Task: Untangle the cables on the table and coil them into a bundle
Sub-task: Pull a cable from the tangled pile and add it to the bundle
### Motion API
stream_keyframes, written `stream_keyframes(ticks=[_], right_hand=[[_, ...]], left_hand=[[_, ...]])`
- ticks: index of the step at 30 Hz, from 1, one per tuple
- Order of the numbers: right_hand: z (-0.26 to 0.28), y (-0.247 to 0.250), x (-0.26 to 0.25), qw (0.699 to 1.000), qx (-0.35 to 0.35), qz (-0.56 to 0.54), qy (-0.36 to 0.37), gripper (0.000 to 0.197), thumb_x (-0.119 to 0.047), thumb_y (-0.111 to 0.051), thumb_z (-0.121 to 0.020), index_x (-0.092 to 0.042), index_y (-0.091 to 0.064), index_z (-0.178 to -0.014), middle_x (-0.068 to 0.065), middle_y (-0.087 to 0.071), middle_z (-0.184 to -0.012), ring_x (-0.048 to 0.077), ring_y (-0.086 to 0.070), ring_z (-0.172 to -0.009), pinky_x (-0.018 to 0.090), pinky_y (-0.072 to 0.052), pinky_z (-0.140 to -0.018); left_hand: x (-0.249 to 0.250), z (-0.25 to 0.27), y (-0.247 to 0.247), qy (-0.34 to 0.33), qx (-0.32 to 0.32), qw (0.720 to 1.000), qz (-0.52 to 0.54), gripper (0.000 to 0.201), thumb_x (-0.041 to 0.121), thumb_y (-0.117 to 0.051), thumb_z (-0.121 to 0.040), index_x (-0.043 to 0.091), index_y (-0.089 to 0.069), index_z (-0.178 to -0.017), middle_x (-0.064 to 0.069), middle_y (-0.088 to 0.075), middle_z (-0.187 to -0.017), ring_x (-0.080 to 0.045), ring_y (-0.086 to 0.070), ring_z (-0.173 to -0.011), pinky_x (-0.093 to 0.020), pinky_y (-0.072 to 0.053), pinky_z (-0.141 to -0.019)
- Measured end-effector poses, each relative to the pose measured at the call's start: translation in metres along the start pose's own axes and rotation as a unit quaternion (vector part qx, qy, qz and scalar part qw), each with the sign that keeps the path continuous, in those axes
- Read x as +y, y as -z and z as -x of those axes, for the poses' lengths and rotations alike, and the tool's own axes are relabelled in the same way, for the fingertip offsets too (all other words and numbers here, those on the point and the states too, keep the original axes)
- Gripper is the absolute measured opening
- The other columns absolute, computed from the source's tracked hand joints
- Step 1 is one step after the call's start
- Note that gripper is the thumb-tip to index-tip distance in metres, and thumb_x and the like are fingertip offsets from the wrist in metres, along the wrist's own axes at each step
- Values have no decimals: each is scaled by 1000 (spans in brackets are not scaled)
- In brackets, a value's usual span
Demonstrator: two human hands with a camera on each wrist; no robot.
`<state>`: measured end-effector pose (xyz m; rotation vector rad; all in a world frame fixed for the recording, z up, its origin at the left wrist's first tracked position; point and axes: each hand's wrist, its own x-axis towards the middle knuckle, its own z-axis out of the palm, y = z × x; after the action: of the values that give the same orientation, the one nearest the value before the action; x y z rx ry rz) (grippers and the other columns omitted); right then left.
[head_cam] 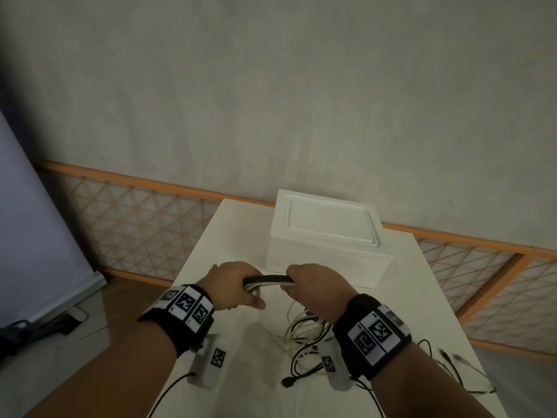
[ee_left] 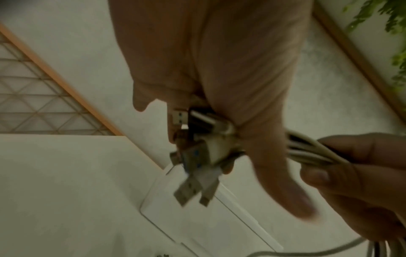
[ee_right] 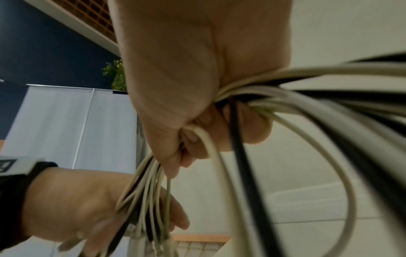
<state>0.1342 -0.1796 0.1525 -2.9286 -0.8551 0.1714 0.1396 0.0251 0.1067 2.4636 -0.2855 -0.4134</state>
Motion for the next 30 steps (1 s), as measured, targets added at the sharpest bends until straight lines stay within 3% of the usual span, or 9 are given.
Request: stream_keyframes(ticks=[2,4,5,9,12,14,20,25,30], right_hand=[[3,4,-1,1000,-4,19,19,26,-34,-42,-98,-11,-54,-101,7,-60,-92,25,-55,-84,31,-35,-66],[4,11,-3,999,-10,37,34,24,-31,-43,-98,-10,-54,-103,7,-61,-97,25,-57,-89,31,-34,-66],[3,14,-5,998,-14,49,41,24,-29,-42,-98,-9,-54,-104,7,-61,-98,26,-58,-89,30,-34,-66],[-2,26,-23,994,-39,80,65,26,-19,-43,-97,-6,-57,-114,10,-65,-105,26,-62,-92,31,-42,-69],[0,35,-29,992,-37,95,72,24,-18,-48,-93,-9,-59,-112,7,-65,-101,25,-62,-91,30,-39,-67],[6,36,-25,991,-14,112,75,23,-23,-50,-90,-14,-58,-109,4,-64,-96,24,-62,-87,32,-43,-66],[21,6,-8,999,37,28,16,25,-25,-57,-83,-18,-50,-106,0,-63,-94,24,-61,-83,33,-48,-68],[40,-45,23,990,108,-37,-85,25,-29,-59,-83,-20,-52,-105,-2,-66,-94,24,-62,-85,27,-35,-71],[47,-58,44,981,145,-19,-131,22,-31,-56,-83,-22,-53,-103,-4,-67,-91,22,-62,-86,34,-38,-93]], left_hand=[[2,7,9,-11,-46,999,7,91,63,-85,-46,32,-56,-126,11,-65,-106,-10,-64,-89,-24,-50,-77],[11,15,19,-14,-32,997,-70,134,80,-75,-29,36,-29,-147,10,-46,-139,-12,-40,-129,-42,-32,-111],[20,19,24,-28,-22,996,-84,139,80,-75,-29,36,-22,-150,10,-37,-146,-13,-29,-136,-44,-22,-116],[60,18,17,-105,-6,994,13,94,35,-90,-57,29,-42,-138,14,-56,-128,-6,-52,-114,-26,-42,-99],[62,15,2,-78,-2,987,144,48,11,-86,-65,26,-61,-103,10,-69,-87,-7,-65,-80,-27,-52,-74],[61,13,-5,-64,-35,987,141,26,11,-83,-70,25,-62,-79,9,-66,-68,-5,-62,-60,-24,-50,-63],[60,11,-14,-67,-58,995,46,19,28,-80,-75,23,-61,-74,8,-58,-66,-5,-52,-54,-17,-43,-52],[46,12,-2,-37,66,994,-80,32,42,-70,-82,25,-54,-60,6,-53,-60,-15,-54,-59,-26,-38,-56],[51,11,-3,-44,123,987,-96,39,47,-62,-87,26,-50,-56,5,-52,-59,-15,-51,-59,-27,-34,-53]])
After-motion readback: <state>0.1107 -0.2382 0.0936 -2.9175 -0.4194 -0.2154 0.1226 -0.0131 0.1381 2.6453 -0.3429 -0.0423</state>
